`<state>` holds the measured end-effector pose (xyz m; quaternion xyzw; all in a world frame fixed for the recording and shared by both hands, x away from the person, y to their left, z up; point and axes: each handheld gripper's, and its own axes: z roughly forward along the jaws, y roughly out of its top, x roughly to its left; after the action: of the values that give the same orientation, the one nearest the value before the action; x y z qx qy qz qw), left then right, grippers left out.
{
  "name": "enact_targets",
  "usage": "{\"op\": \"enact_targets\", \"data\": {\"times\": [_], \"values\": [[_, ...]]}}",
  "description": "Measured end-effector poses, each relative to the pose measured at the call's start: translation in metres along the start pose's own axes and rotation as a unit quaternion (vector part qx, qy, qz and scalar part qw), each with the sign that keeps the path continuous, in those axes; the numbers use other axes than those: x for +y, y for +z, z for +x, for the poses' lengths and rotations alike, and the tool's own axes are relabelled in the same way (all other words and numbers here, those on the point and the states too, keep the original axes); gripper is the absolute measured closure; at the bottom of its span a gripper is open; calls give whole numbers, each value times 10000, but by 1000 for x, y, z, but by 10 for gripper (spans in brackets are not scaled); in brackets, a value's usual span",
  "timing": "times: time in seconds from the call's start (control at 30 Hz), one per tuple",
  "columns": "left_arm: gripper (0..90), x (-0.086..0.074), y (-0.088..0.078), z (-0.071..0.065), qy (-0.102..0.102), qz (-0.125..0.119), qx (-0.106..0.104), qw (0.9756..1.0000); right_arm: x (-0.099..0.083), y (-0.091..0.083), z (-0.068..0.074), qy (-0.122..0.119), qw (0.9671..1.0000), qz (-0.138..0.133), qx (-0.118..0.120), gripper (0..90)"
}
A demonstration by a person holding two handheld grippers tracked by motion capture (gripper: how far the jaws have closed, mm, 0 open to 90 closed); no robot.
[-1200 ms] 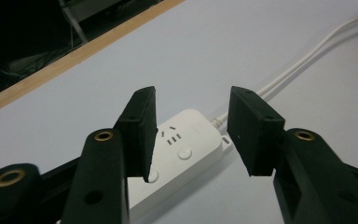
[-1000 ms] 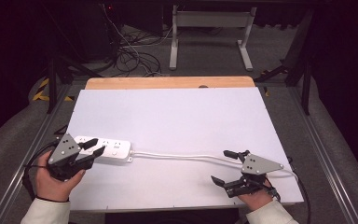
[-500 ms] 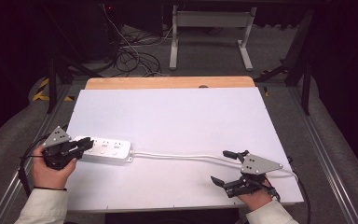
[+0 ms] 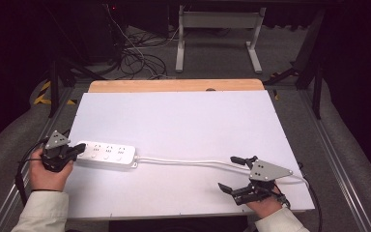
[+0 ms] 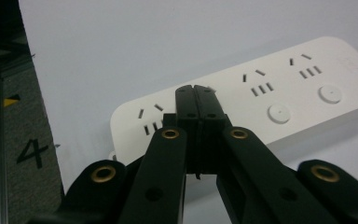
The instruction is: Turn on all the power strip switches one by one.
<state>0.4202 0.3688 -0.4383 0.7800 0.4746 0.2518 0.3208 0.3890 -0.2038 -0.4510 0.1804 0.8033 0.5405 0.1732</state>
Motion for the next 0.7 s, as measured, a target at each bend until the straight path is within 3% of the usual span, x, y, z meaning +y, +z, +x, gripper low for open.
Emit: {"op": "enact_targets", "data": {"times": [0.37, 0.7], "values": [[900, -8, 11, 8, -128, 353, 211, 9991, 0, 0, 0, -6, 10000, 0, 11, 92], [900, -10, 14, 9, -143, 486, 238, 9984, 0, 0, 0, -17, 10000, 2, 30, 93]]}}
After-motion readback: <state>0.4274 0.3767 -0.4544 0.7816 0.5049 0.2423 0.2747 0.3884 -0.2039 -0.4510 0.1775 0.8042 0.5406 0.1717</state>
